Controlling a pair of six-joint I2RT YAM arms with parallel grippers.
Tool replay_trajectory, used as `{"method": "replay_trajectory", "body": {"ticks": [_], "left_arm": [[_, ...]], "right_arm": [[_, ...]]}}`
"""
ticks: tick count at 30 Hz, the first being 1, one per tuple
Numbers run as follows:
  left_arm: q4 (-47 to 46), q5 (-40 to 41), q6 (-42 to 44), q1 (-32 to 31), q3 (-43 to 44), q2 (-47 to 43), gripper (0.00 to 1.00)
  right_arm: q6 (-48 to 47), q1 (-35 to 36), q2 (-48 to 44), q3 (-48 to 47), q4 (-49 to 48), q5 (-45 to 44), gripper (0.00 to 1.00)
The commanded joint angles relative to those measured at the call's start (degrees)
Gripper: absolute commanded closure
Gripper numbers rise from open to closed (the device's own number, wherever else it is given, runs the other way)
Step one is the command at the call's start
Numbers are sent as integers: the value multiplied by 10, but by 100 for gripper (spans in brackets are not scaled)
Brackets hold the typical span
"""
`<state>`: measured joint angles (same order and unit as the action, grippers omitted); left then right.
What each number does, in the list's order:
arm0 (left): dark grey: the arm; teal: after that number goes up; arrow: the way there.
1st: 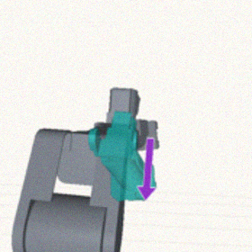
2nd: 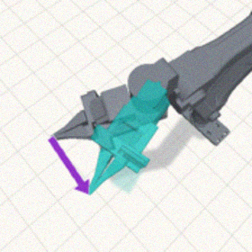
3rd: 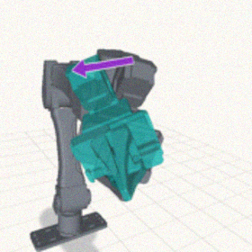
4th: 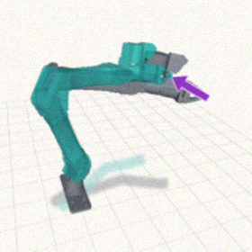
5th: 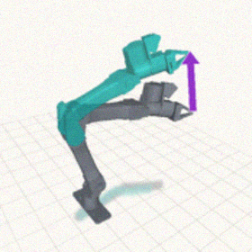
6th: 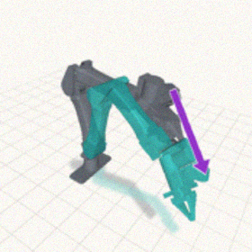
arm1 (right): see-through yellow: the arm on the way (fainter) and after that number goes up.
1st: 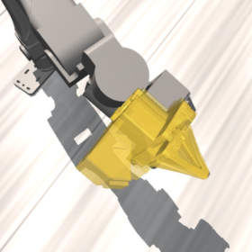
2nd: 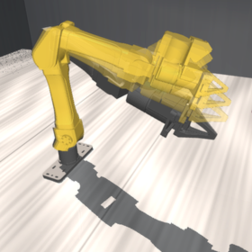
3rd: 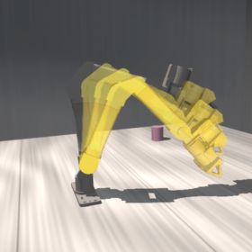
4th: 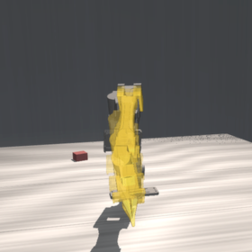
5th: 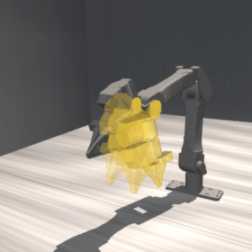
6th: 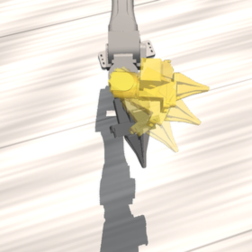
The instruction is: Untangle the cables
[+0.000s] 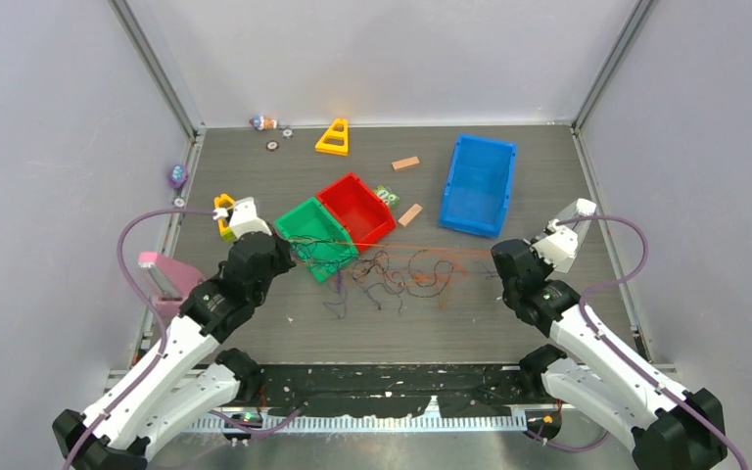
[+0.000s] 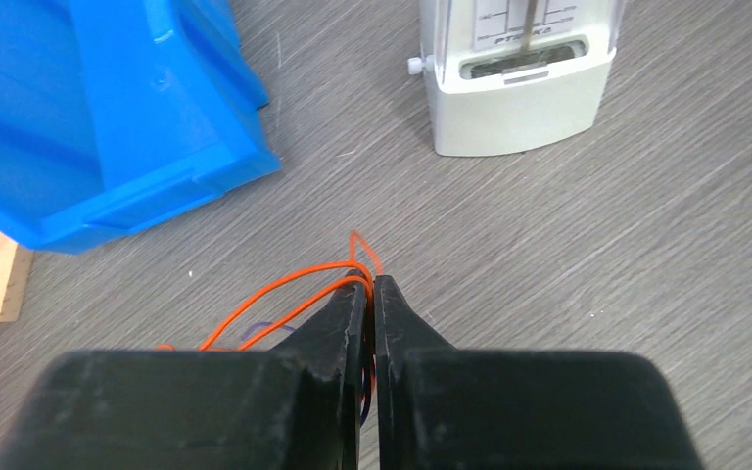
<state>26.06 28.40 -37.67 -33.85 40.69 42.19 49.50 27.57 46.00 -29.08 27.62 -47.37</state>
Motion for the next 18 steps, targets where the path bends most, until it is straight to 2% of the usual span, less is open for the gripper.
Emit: {"method": "replay_trajectory", "body": {"ticks": [1,4,6,8,9,11,12,14,16,18], "left_arm": [[33,149,-8,15,-3,-25,100],[24,149,1,15,-6,-38,100],[-7,111,38,15,-9,-46,100],[-54,26,91,15,-17,-52,100],[-83,-56,134,15,-22,-57,100],[-132,-166,166,15,-32,-63,100],[-150,-199,168,15,-36,-64,100],[-166,-236,166,15,-35,-59,100],[-170,-256,169,14,-28,-47,100],[-166,-273,174,14,-19,-32,100]], "right_arm": [[6,-23,-5,-18,54,-94,95],[-4,-23,-6,-21,50,-83,95],[-58,-23,-10,-22,17,-45,95],[-144,-24,-18,-15,-43,45,92],[-203,-23,-22,-12,-86,128,88],[-252,-23,-34,0,-127,235,70],[-266,-23,-41,5,-135,259,50],[-281,-24,-49,12,-159,319,30],[-292,-23,-50,12,-170,355,19],[-307,-23,-40,4,-176,391,16]]}}
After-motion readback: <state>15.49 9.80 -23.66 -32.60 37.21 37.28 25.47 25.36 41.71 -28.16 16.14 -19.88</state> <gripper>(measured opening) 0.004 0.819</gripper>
